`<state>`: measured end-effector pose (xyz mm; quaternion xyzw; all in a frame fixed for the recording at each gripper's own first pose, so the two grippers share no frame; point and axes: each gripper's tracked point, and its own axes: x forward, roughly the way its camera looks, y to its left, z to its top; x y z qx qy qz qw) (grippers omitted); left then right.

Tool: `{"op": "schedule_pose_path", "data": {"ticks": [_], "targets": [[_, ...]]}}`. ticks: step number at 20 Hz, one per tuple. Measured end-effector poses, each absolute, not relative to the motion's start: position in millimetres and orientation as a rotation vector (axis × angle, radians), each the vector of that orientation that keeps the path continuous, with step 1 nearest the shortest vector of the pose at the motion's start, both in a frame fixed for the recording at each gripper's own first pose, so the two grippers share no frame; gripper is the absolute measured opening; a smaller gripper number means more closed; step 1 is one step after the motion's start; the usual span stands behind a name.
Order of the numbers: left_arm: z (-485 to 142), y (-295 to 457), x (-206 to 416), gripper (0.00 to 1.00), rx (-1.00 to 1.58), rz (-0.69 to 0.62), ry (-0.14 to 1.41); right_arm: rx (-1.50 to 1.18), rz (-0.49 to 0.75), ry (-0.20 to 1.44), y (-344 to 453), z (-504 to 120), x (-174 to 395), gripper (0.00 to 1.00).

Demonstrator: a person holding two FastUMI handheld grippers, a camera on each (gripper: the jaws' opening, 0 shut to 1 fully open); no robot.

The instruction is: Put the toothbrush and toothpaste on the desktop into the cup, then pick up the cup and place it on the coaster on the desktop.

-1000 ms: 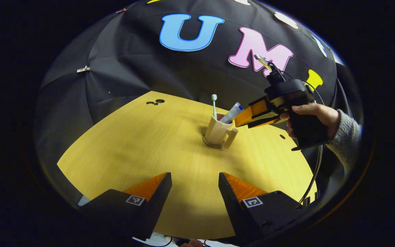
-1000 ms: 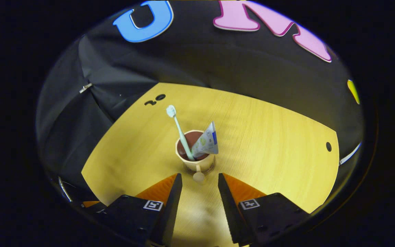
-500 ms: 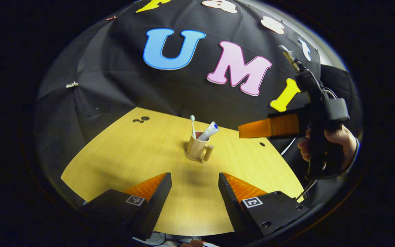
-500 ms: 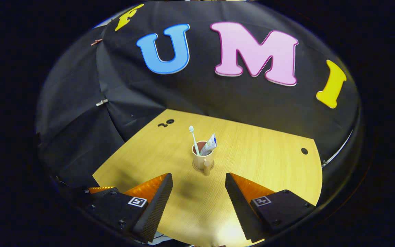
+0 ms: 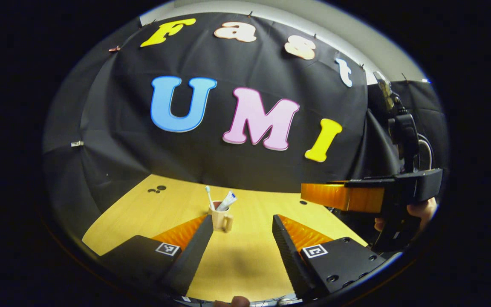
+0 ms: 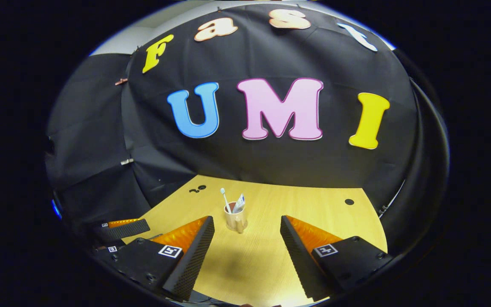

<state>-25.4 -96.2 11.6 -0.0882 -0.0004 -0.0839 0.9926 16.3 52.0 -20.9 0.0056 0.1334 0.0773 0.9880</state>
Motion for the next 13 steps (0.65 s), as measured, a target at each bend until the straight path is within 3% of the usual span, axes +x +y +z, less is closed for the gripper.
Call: {"op": "schedule_pose_path", "data": {"ticks": [7,13], "targets": [[41.9,-190.9,-13.8,0.91,-0.115,-0.105,-0.042,0.095,0.172,0.200,-58.9,16.4,7.8,0.96],[44.7,-266.3,-5.9,0.91,-0.087,-0.055,-0.029,0.078,0.145,0.176,-164.4,12.2,-15.7,0.98]]}}
